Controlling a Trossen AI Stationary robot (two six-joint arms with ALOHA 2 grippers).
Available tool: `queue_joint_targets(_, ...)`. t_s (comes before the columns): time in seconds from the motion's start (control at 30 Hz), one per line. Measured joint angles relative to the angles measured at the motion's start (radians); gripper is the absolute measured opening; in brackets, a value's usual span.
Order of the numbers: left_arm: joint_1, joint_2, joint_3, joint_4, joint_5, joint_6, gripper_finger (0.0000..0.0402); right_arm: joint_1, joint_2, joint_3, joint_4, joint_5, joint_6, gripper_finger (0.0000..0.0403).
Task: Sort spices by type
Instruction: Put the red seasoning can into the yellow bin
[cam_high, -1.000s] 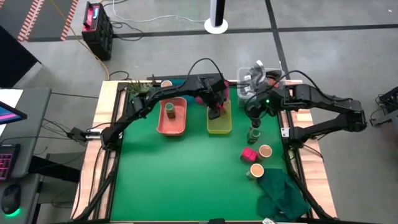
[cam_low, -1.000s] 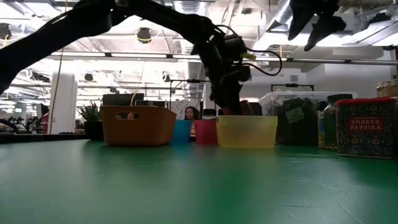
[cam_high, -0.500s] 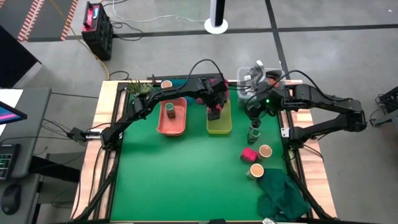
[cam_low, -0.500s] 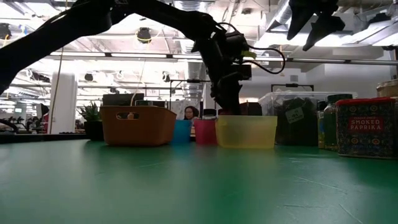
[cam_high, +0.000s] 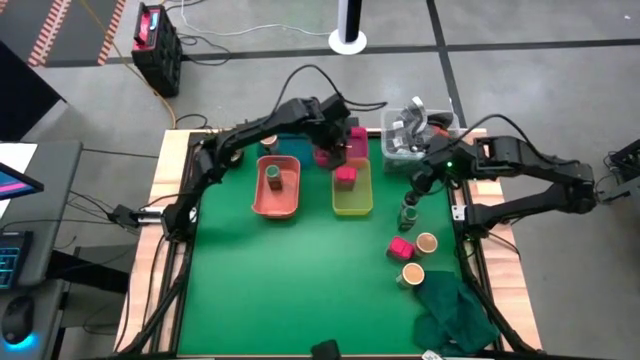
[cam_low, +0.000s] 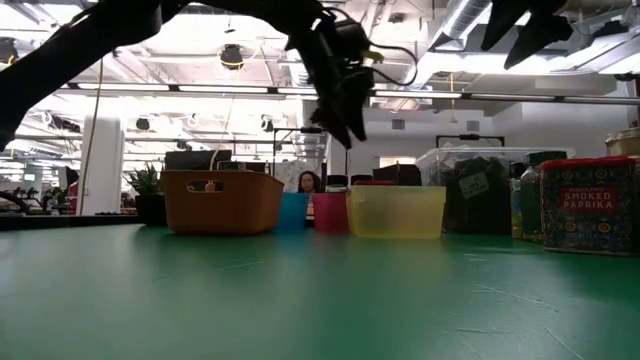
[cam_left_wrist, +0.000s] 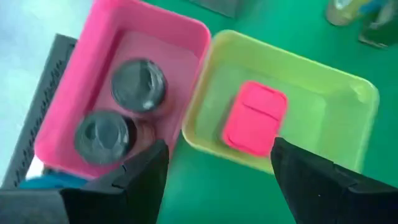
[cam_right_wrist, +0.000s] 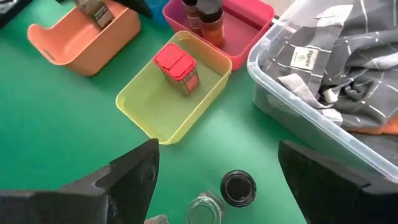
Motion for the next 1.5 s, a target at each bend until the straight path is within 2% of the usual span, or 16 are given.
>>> queue_joint_targets(0.1,-0.009,-0.033,0.000,-0.059,0.005,-0.002,0.0270,0.043,0.001,-0.009,0.008,-0.001,-0.003,0.0352)
queue_joint_targets(0.2,-0.037,-0.066,0.000,-0.070,0.004,-0.002,0.0270,0.106,0.003,-0.049,0.031,-0.059,-0.009,0.0352)
queue_joint_targets(0.3,-0.079,-0.099,0.000,-0.064,-0.038,0.009,0.0270,0.191,0.022,-0.078,0.061,-0.127,-0.037,0.0352)
queue_joint_targets(0.5,-0.162,-0.145,-0.029,-0.019,-0.081,0.031,0.0270,0.381,0.087,-0.078,0.136,-0.170,-0.117,0.0352)
queue_joint_targets(0.63,-0.220,-0.235,-0.220,0.127,-0.109,0.000,0.0270,0.470,0.124,-0.078,0.145,-0.193,-0.132,0.0352)
queue_joint_targets(0.77,-0.275,-0.393,-0.527,0.353,-0.157,-0.094,0.0270,0.519,0.147,-0.078,0.133,-0.195,-0.118,0.0352)
queue_joint_targets(0.9,-0.316,-0.563,-0.778,0.506,-0.250,-0.215,0.0270,0.534,0.187,-0.078,0.128,-0.195,-0.114,0.0352)
queue_joint_targets(1.07,-0.367,-0.751,-0.954,0.520,-0.425,-0.330,0.0270,0.508,0.278,-0.078,0.121,-0.200,-0.120,0.0352)
queue_joint_targets(1.3,-0.419,-0.955,-1.052,0.454,-0.570,-0.415,0.0270,0.445,0.431,-0.078,0.107,-0.299,-0.061,0.0352)
queue_joint_targets(1.5,-0.423,-1.056,-1.054,0.375,-0.585,-0.417,0.0270,0.385,0.504,-0.079,0.078,-0.346,0.024,0.0352)
